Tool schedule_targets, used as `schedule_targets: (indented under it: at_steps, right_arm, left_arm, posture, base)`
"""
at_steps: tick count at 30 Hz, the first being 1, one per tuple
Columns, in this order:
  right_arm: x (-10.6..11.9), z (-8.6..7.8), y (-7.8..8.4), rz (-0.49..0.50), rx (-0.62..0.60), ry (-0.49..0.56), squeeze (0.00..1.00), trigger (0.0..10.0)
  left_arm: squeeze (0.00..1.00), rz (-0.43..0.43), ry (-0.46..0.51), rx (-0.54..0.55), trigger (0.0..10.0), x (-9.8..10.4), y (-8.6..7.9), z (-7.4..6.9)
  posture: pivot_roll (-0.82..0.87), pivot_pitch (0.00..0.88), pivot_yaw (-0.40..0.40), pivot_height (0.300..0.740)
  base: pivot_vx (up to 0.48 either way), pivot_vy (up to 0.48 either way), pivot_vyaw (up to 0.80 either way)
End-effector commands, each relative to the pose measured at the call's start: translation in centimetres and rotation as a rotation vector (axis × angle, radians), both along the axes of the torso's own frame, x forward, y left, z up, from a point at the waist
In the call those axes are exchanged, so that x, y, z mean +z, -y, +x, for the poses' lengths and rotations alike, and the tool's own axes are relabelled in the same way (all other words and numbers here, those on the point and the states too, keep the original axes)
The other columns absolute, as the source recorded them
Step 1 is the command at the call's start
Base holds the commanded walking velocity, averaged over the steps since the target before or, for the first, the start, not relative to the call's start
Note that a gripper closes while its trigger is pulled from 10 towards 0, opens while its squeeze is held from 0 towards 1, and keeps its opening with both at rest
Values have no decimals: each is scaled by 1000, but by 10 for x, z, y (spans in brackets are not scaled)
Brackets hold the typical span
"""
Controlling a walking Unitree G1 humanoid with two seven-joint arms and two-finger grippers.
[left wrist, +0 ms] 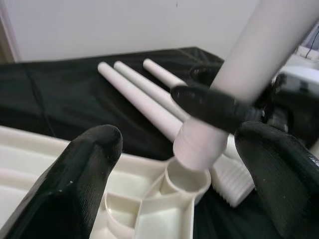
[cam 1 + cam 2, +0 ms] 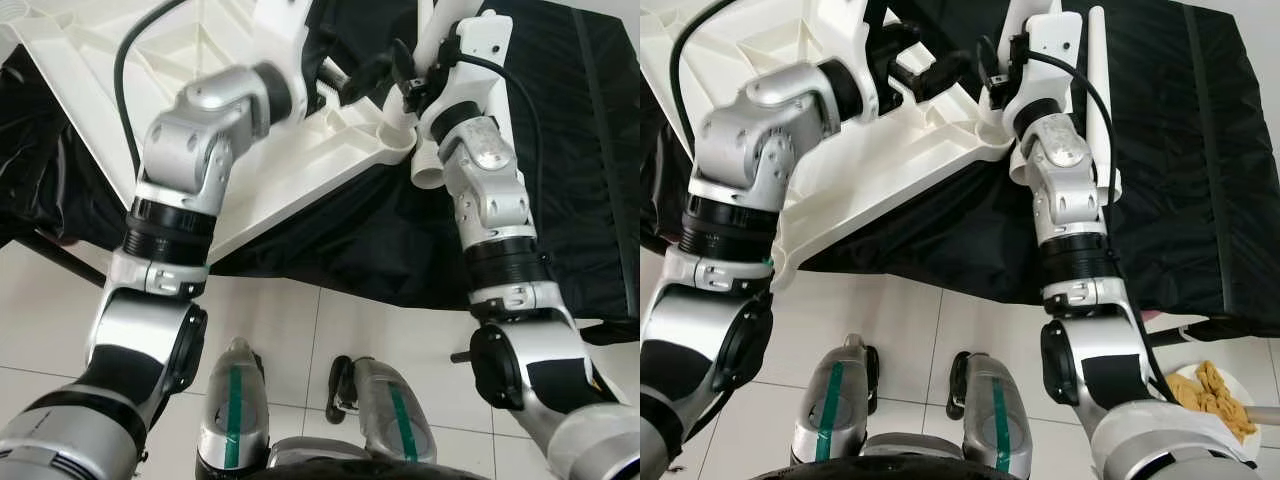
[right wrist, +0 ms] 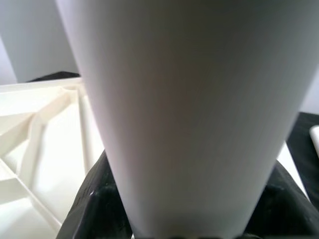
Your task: Building children table
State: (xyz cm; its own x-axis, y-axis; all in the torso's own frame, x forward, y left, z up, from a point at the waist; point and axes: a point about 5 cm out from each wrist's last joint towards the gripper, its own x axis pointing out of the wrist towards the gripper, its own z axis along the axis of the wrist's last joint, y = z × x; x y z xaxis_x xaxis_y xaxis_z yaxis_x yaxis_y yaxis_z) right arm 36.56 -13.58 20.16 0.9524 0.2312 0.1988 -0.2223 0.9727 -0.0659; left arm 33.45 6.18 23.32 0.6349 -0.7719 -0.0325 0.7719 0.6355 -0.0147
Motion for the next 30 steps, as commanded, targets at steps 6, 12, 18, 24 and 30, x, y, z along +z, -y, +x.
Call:
schedule_targets:
  at_steps: [6,12,18,24,30]
  right_arm:
    - [-1,4,12,16,-30,-10,0,10000]
    - [-5,6,16,13,-19,-26,0,10000]
    - [-6,8,14,5,21,-35,0,10000]
    - [-6,8,8,2,66,-34,0,10000]
    - [-13,10,4,-9,113,-65,0,10000]
  left_arm:
    - [0,80,18,123,10000,-10,-10,-1]
    - [0,152,15,111,10000,-28,-14,-11]
    - [0,185,-5,29,10000,-42,-9,-24]
    - [0,224,-21,16,10000,-55,-6,-30]
    - [0,230,-8,24,10000,-57,-2,-34]
  posture:
    - [118,52,-57,740]
    - [125,56,-59,740]
    - [129,56,-64,740]
    - [131,54,-63,740]
    - [137,53,-66,740]
  base:
    - [0,0,0]
    - [0,0,0]
    - [0,0,0]
    - [0,0,0]
    - [0,0,0]
